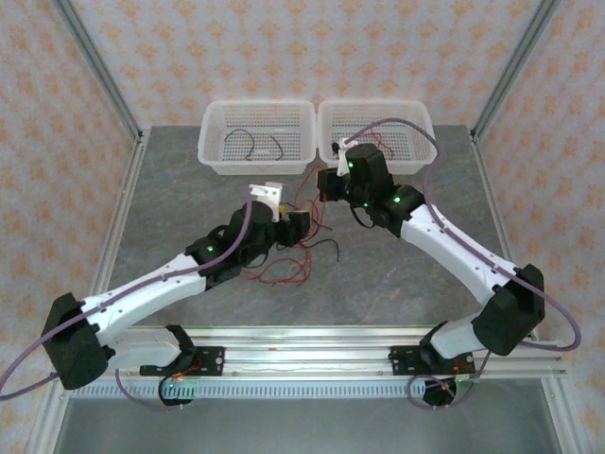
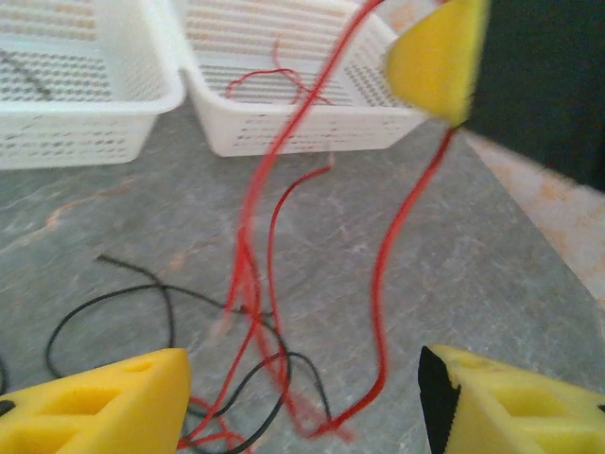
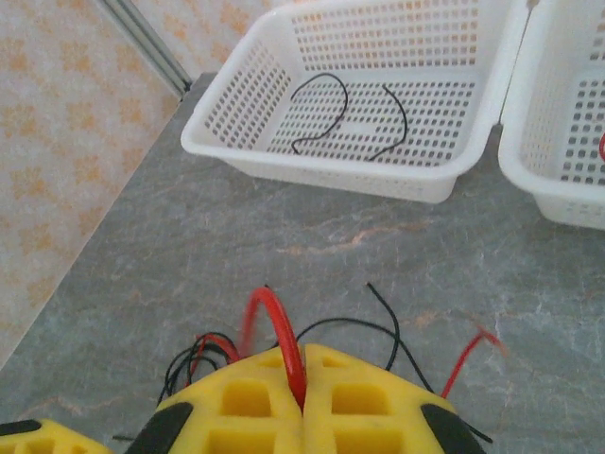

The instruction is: Untangle the cables

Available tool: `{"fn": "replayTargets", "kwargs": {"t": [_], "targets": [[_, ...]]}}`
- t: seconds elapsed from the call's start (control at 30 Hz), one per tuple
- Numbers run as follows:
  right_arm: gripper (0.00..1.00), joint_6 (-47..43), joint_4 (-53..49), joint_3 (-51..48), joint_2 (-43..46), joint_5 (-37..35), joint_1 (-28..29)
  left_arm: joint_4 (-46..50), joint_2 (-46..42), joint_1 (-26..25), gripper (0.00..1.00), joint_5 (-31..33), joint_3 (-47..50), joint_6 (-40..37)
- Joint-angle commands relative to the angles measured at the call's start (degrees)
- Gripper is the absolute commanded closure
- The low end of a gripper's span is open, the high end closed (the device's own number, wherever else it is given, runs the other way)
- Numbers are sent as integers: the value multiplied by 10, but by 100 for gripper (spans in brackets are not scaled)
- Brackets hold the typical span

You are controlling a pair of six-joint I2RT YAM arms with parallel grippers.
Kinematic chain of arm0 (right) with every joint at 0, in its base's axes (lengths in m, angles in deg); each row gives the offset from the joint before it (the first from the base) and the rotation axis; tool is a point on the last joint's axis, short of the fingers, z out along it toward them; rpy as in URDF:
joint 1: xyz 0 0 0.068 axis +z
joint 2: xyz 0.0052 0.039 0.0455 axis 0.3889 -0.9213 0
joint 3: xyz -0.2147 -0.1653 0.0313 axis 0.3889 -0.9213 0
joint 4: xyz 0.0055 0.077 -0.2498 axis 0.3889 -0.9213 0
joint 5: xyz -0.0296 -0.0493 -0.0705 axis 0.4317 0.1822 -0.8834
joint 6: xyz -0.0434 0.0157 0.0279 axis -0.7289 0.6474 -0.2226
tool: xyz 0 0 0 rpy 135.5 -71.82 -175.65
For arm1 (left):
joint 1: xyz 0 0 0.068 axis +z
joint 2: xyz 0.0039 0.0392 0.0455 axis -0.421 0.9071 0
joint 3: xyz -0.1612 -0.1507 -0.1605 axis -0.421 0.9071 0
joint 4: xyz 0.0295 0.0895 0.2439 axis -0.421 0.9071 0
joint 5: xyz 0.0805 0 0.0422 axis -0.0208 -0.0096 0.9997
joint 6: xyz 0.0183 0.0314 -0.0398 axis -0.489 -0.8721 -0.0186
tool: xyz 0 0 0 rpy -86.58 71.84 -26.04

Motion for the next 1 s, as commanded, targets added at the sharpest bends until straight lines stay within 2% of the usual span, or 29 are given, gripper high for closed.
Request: {"fn": "replayTargets", "kwargs": {"t": [0.0,0.1,0.27,0.57,0.97], "targets": [[100,12,16,-16,36,19,1,-77,34,-15,34,3,-29,-43],[100,24,23,-25,49,31,0,-102,79,-18,34,35,-36,-50],[100,40,28,-36,82,39,0,-122,141,-20,38,134,-35,-43],[100,42,8,-2,132,11,1,-215,197,-20,43,143,38,-9],[100,17,-54,116,153,-48,0,-258,294,-18,50,186,68,11]]}}
